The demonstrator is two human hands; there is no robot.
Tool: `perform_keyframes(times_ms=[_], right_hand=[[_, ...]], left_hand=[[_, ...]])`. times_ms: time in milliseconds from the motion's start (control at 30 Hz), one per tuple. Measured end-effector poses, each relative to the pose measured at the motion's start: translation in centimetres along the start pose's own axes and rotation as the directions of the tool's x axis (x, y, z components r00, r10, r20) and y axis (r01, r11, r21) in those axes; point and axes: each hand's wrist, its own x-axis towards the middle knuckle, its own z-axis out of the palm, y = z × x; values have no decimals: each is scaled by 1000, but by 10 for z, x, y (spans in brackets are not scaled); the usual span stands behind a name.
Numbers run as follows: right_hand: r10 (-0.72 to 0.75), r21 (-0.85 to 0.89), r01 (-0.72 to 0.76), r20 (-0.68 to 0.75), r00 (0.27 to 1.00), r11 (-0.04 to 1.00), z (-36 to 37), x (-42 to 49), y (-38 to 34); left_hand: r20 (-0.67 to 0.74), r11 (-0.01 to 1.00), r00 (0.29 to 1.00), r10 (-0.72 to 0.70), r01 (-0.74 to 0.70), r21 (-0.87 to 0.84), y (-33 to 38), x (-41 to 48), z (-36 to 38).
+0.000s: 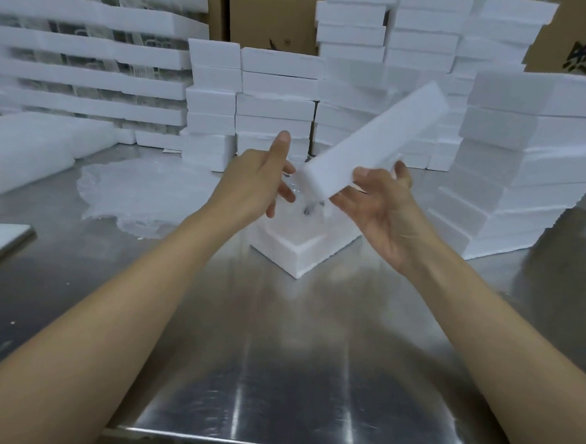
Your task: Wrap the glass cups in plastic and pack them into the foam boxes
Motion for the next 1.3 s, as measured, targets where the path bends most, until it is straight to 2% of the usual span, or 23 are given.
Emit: perform_keyframes(times_ms=[133, 233, 300, 367, 433, 500, 533, 567, 600, 633, 667, 700, 733, 767, 867, 1000, 1100, 1200, 1300], right_hand=[[-21, -80, 26, 65, 998, 996, -4, -1, 3], [-46, -31, 49, 83, 996, 998, -7, 2, 2], [-60, -70, 70, 131, 990, 995, -6, 1, 6], [-46, -102, 64, 175, 984, 993, -3, 0, 10], [-9, -145, 38, 195, 981, 989, -1, -1, 10], [-15, -264, 63, 179, 984, 962, -5, 1, 9], [-49, -382, 100, 140, 989, 919, -9, 1, 9], [-107, -557, 135, 82, 991, 820, -15, 2, 9], [-174, -757, 148, 46, 984, 637, -22, 3, 9], [-194, -912, 144, 72, 978, 385, -31, 3, 9], [-131, -983, 143, 127, 983, 119, -41, 3, 11], [-18, -984, 158, 160, 987, -80, -49, 3, 13], [74, -967, 187, 177, 982, -175, -56, 3, 14], [121, -957, 205, 183, 976, -205, -59, 3, 15], [111, -935, 205, 180, 977, -290, -55, 5, 12], [151, -965, 163, 134, 980, -204, -50, 5, 5], [122, -990, 123, 114, 986, -72, -49, 5, 9], [-108, -985, 24, 6, 994, 172, -46, 6, 6], [-306, -910, 7, -132, 943, 414, -45, 7, 3]], left_hand=[[200, 979, 977, -73, 109, -171, 7, -5, 5], [231, 933, 971, -65, 141, -332, 12, -8, 8], [257, 879, 965, -47, 162, -448, 15, -11, 12], [283, 770, 959, -33, 205, -604, 16, -12, 14], [274, 640, 962, -22, 224, -735, 16, -12, 15], [178, 596, 981, -83, 192, -779, 15, -9, 13], [122, 596, 984, -133, 178, -783, 15, -8, 12], [79, 601, 981, -175, 170, -781, 14, -5, 11], [47, 613, 978, -202, 164, -773, 12, -3, 10], [25, 629, 975, -221, 162, -760, 10, -1, 9], [5, 643, 971, -239, 163, -749, 9, 0, 7], [-11, 650, 966, -257, 164, -742, 8, 0, 7], [-23, 650, 963, -269, 164, -742, 7, 1, 5], [-36, 648, 961, -275, 157, -745, 6, 2, 5], [-103, 670, 951, -293, 127, -732, 1, 5, 3], [-140, 755, 929, -341, 182, -630, -11, 6, 5], [-130, 769, 924, -360, 215, -602, -18, 6, 6], [-81, 747, 925, -372, 247, -617, -20, 8, 5], [-72, 767, 934, -349, 241, -594, -21, 10, 5]])
